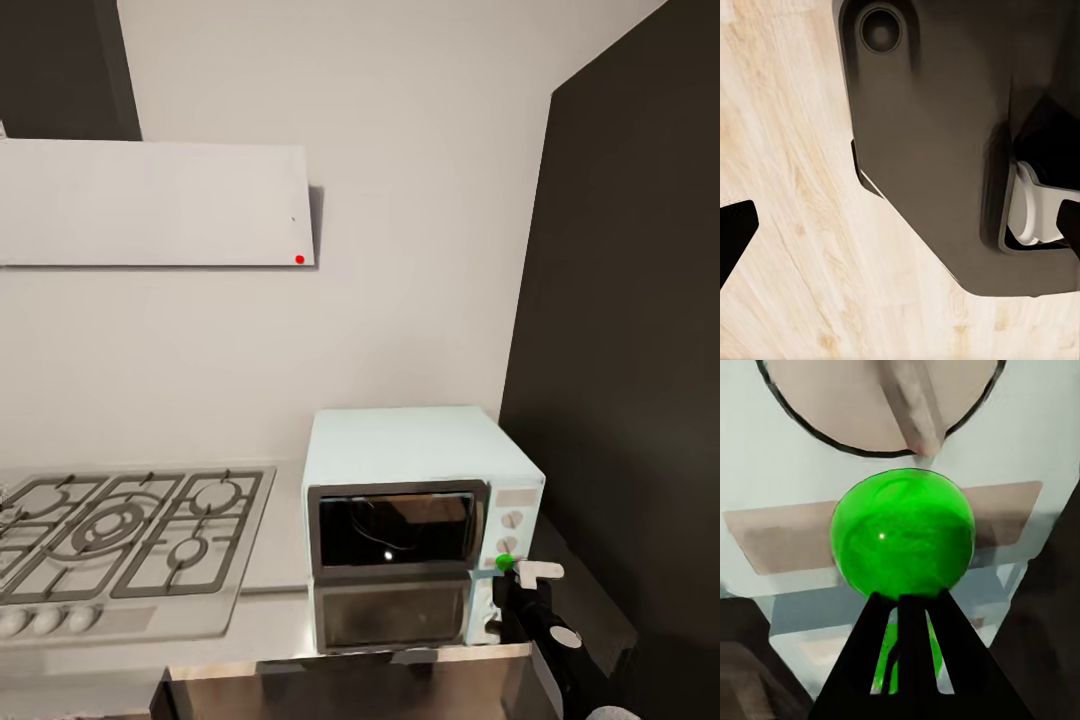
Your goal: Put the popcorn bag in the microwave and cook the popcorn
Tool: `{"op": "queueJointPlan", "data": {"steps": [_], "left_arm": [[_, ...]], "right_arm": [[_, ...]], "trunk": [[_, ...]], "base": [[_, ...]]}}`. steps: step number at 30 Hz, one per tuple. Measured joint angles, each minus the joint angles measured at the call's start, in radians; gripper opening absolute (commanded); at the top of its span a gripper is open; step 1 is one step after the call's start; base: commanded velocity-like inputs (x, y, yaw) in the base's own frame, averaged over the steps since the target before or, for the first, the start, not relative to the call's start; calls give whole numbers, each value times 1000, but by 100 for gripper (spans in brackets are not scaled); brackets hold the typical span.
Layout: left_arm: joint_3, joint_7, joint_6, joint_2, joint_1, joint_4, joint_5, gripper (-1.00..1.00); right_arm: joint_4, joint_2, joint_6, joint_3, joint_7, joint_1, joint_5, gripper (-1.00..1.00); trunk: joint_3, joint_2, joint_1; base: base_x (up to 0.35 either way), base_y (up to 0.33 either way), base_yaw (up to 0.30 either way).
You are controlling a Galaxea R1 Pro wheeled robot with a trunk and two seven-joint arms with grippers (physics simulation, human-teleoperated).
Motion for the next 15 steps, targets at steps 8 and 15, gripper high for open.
{"op": "queueJointPlan", "data": {"steps": [8,15], "left_arm": [[0,0,0,0,0,0,0,100],[0,0,0,0,0,0,0,100]], "right_arm": [[-16,1,0,4,2,-3,-1,-100],[-16,0,0,4,2,-3,-2,100]], "trunk": [[0,0,0],[0,0,-1]], "base": [[-258,0,0],[-33,0,0]]}}
